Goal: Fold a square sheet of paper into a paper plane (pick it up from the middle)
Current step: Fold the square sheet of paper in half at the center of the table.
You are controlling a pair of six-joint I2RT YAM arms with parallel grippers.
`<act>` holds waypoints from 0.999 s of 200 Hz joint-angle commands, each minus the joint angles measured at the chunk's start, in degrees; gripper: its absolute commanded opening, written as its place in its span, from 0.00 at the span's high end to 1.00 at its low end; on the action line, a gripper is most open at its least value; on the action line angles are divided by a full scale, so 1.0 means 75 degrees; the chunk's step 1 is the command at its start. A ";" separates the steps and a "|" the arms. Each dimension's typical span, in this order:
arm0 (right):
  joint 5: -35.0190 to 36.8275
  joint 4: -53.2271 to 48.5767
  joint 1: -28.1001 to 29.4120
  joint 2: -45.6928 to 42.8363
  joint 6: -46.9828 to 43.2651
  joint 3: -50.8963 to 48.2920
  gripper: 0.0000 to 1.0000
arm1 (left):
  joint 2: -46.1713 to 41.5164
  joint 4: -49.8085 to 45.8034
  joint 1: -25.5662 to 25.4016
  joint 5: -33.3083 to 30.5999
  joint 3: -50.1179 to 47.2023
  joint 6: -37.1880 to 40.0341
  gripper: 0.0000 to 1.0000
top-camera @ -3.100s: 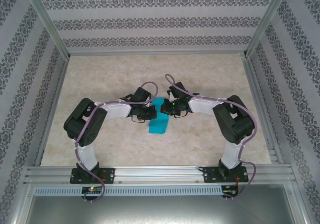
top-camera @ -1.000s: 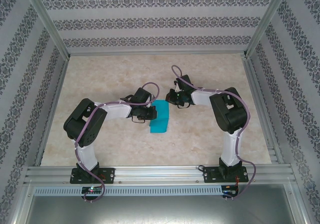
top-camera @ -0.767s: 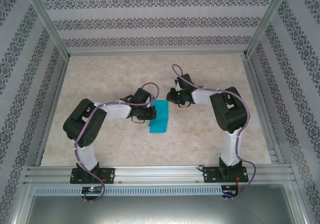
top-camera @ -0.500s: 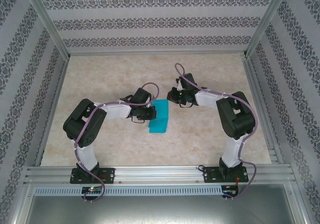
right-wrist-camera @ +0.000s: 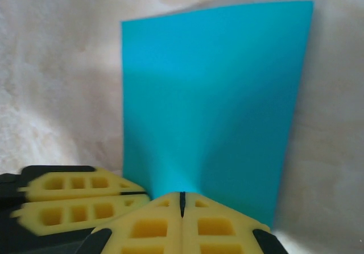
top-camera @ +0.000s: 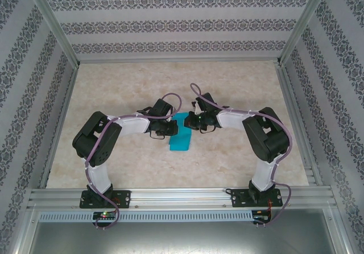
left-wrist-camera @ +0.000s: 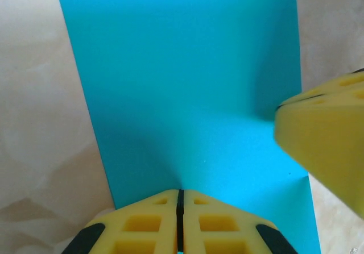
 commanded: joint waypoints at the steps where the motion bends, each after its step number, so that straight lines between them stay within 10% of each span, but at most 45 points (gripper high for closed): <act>1: -0.0004 -0.0285 -0.0082 0.0147 -0.0267 -0.0295 0.98 | 0.0592 -0.1527 -0.0013 -0.0617 -0.0389 0.0191 0.89; 200: -0.0122 -0.0612 0.0550 -0.0448 -0.0269 -0.0401 0.98 | 0.0625 -0.1550 -0.0023 -0.0597 -0.0387 0.0238 0.89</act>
